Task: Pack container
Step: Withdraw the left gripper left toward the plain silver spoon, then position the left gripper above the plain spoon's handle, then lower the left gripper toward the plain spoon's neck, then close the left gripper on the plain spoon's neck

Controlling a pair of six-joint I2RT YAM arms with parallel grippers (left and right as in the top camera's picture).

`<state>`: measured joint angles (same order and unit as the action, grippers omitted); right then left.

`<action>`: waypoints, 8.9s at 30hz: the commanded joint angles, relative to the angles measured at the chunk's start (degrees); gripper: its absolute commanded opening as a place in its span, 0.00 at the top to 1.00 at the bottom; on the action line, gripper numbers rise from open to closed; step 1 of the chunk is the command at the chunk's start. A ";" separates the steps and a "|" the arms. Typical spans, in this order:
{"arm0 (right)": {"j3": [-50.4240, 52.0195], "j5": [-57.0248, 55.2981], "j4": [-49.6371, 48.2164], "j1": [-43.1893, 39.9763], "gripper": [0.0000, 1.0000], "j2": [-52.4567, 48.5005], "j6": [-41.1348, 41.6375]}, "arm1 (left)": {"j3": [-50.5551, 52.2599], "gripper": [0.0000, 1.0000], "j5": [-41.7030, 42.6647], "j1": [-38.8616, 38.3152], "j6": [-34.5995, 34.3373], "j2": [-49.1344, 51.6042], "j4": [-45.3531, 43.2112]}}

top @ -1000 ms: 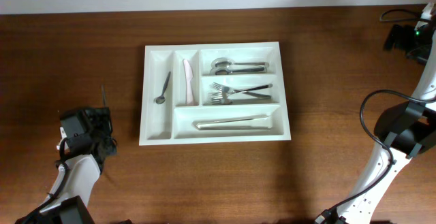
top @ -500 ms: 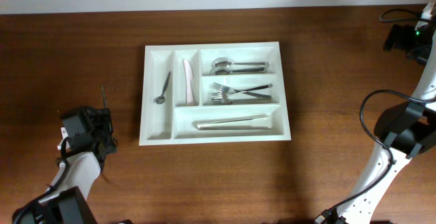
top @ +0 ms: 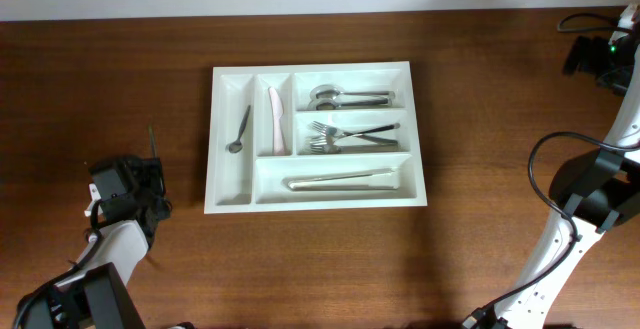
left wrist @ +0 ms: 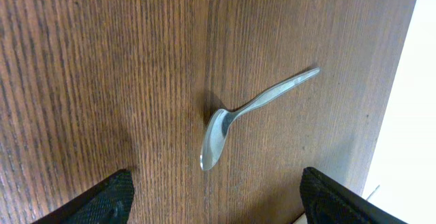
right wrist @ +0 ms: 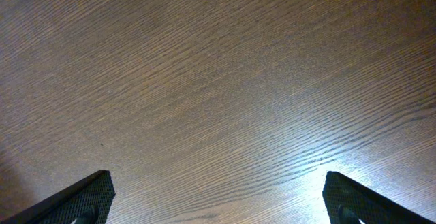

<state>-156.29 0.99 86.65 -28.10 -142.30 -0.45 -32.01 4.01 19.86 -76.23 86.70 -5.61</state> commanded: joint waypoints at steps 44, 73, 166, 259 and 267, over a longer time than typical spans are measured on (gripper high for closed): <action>0.31 0.07 -0.13 -0.42 0.01 2.21 0.09 | 0.15 0.61 0.70 0.31 -0.70 5.33 -8.52; 0.31 0.07 -0.13 -0.42 0.01 2.21 0.09 | 0.13 0.98 1.66 0.31 -0.66 5.33 -9.49; 0.31 0.07 -0.13 -0.42 0.01 2.21 0.09 | -44.37 0.36 8.66 2.58 42.10 23.06 52.65; 0.31 0.07 -0.13 -0.42 0.01 2.21 0.09 | -35.47 0.46 13.22 7.17 42.47 26.86 42.99; 0.31 0.07 -0.13 -0.44 0.01 2.21 0.09 | -35.47 0.54 13.84 7.19 42.47 26.86 42.01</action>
<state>-156.29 0.99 86.65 -28.10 -142.30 -0.45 -69.19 19.59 26.61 -34.92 112.01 36.75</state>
